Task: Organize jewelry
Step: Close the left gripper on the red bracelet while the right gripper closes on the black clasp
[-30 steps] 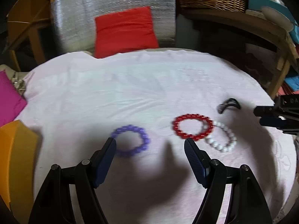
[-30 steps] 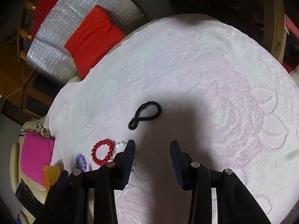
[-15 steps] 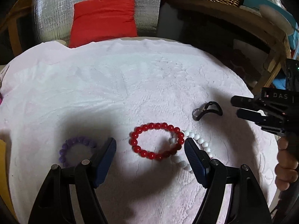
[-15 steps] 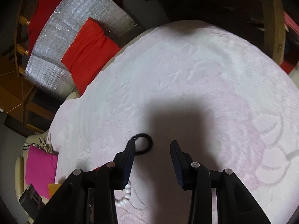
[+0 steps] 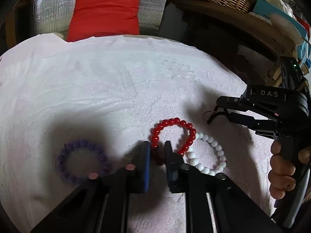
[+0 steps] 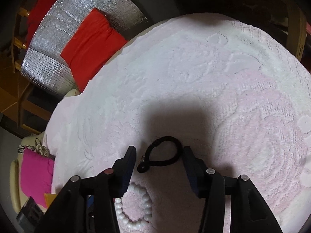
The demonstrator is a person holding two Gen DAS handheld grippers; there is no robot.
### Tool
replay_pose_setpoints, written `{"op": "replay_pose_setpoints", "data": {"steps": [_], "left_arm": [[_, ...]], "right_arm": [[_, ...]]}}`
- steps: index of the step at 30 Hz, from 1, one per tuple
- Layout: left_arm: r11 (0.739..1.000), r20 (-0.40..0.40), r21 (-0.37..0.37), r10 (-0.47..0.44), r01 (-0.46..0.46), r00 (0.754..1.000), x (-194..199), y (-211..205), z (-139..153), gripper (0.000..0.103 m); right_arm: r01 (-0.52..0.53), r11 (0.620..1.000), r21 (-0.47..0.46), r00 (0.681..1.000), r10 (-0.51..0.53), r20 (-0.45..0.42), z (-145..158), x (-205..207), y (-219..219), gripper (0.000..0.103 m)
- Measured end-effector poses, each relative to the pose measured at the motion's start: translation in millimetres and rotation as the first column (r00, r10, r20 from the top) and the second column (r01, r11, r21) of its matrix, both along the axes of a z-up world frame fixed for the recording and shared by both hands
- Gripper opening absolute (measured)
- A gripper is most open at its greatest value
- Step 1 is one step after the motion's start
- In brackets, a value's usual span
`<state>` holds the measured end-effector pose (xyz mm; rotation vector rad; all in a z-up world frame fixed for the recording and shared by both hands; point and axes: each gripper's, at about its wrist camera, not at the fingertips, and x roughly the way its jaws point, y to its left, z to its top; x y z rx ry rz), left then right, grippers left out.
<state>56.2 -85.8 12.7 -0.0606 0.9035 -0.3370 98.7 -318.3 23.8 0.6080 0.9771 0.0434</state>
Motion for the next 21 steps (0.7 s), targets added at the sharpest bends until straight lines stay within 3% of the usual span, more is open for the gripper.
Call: {"op": "replay_pose_setpoints", "data": {"steps": [3,5,8,21], "left_arm": [[1.000,-0.001,-0.007,-0.010,0.010,1.000,-2,0,0,0.010],[1.000,0.002,-0.004,-0.013,0.013,1.000,-3,0,1,0.010],[1.000,0.015,-0.011,-0.020,0.020,1.000,-6,1,5,0.010],[0.999,0.078,0.007,-0.038,0.037,0.996,-21,6,28,0.010]], "right_arm": [[0.005,0.999,-0.051,1.000,-0.004,0.026,1,1,8,0.048],[-0.006,0.994,-0.114,1.000,0.008,0.025,-1,3,13,0.019],[-0.009,0.989,-0.150,0.999,0.014,0.034,-2,3,13,0.009],[-0.011,0.998,0.057,1.000,0.012,-0.019,1,-14,-22,0.013]]}}
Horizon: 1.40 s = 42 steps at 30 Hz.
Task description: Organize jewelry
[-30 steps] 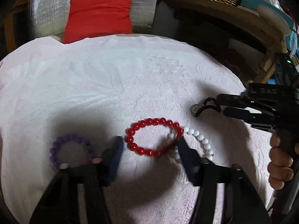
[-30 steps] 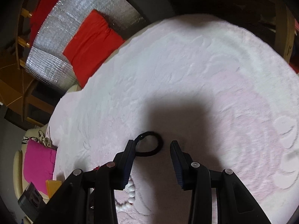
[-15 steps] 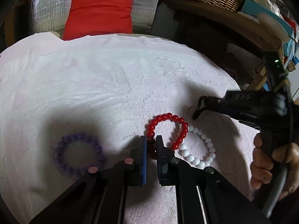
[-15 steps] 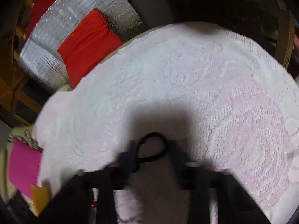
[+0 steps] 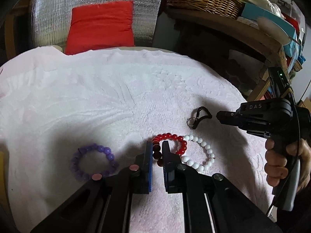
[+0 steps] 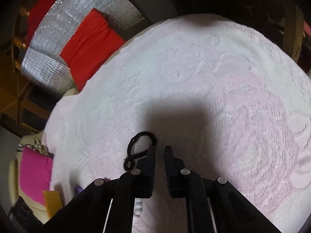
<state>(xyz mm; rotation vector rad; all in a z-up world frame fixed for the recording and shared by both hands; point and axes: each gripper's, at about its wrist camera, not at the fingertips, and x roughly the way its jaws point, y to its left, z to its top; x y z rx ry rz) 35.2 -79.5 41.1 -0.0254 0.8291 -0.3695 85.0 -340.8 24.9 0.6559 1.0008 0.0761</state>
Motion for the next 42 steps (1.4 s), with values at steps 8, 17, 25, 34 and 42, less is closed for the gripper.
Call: {"op": "replay_pose_setpoints", "data": {"steps": [8,17,25,34,42], "left_arm": [[1.000,0.001,0.029,-0.008,0.008,1.000,-12,3,4,0.010],[0.999,-0.105,0.026,-0.016,0.019,0.994,-10,10,-16,0.010],[0.995,-0.159,-0.079,-0.076,0.064,0.984,-11,15,-14,0.054],[0.995,-0.147,-0.026,-0.100,0.097,0.984,-10,-2,-24,0.062],[0.991,-0.076,0.079,-0.100,0.105,0.992,-10,-15,-27,0.010]], "right_arm": [[0.006,0.989,0.150,0.999,-0.001,-0.034,-13,4,14,0.024],[0.090,0.982,0.165,0.996,-0.091,-0.004,-22,17,29,0.023],[0.068,0.994,0.081,0.996,-0.072,0.047,-6,16,34,0.012],[0.035,0.999,0.037,0.996,-0.038,0.081,11,-1,26,0.012],[0.011,1.000,0.017,0.993,-0.013,0.115,26,-11,24,0.012]]}}
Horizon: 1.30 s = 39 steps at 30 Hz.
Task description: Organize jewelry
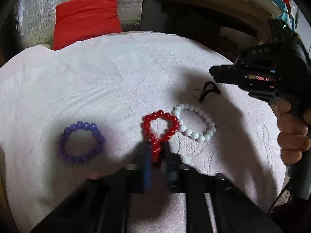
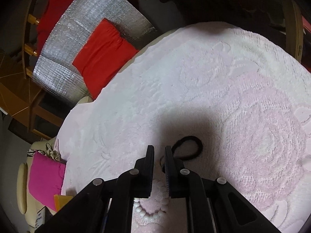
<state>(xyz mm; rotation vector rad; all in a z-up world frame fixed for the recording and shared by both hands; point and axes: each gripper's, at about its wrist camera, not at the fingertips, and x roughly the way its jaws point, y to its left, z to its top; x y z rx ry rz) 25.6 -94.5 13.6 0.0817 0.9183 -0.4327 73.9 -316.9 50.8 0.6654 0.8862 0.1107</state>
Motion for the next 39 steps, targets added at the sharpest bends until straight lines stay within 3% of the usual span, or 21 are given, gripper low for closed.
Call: {"op": "replay_pose_setpoints", "data": {"steps": [10,16,20,28,30,32,39], "left_arm": [[0.998,0.068,-0.050,0.050,-0.046,0.996,-26,17,34,0.010],[0.995,0.127,-0.070,0.079,-0.070,0.989,-43,29,56,0.010],[0.993,0.127,-0.086,0.089,-0.078,0.988,-43,32,58,0.010],[0.993,0.111,-0.080,0.092,-0.083,0.990,-40,36,53,0.010],[0.993,0.109,-0.081,0.099,-0.091,0.989,-40,39,54,0.010],[0.992,0.111,-0.079,0.109,-0.101,0.988,-40,43,54,0.010],[0.987,0.140,-0.066,0.155,-0.147,0.978,-50,52,61,0.010]], "right_arm": [[0.004,1.000,0.029,1.000,-0.004,0.016,13,-15,-6,0.012],[0.047,0.983,0.177,0.991,-0.023,-0.133,-13,-10,-21,0.022],[0.082,0.976,0.201,0.987,-0.051,-0.155,-27,-4,-23,0.033],[0.181,0.954,0.239,0.976,-0.145,-0.163,-50,13,-23,0.033],[0.188,0.958,0.215,0.976,-0.157,-0.154,-47,15,-20,0.028],[0.189,0.967,0.171,0.976,-0.166,-0.143,-45,14,-17,0.014],[0.126,0.987,0.096,0.991,-0.121,-0.059,-17,6,-3,0.011]]}}
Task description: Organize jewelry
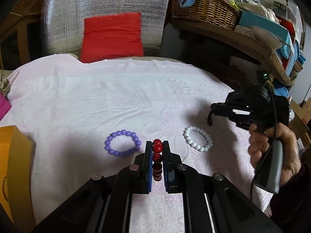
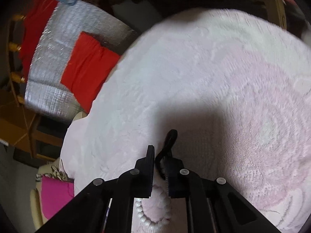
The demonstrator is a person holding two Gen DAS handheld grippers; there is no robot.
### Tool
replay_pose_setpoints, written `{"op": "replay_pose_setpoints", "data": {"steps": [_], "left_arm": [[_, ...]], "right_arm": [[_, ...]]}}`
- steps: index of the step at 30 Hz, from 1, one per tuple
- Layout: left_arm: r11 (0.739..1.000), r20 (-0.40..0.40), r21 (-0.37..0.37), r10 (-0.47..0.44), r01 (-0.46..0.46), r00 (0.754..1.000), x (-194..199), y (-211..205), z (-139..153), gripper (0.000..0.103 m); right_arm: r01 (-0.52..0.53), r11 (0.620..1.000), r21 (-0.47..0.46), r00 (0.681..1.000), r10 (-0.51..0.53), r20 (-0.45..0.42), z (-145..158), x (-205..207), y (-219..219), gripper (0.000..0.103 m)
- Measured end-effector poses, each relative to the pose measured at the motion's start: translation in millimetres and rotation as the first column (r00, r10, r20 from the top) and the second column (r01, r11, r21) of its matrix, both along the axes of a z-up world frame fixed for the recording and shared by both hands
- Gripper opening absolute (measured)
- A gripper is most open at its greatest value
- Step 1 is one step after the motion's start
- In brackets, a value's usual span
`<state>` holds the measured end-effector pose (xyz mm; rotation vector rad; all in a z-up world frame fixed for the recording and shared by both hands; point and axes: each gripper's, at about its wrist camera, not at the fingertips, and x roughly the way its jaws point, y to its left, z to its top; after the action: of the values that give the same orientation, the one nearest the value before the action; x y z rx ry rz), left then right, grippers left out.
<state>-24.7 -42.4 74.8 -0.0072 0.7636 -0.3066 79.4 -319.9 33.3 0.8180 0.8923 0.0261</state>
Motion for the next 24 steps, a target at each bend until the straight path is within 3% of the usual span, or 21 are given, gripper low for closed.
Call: {"op": "replay_pose_setpoints", "data": {"steps": [17,24], "left_arm": [[0.989,0.029,0.072,0.129,-0.130,0.991,-42,17,-1,0.010],[0.983,0.000,0.084,0.165,-0.165,0.986,-44,28,-14,0.010]], "right_arm": [[-0.212,0.970,-0.122,0.967,0.226,0.115,41,-52,51,0.011],[-0.145,0.985,-0.098,0.979,0.157,0.128,46,-65,18,0.011]]}}
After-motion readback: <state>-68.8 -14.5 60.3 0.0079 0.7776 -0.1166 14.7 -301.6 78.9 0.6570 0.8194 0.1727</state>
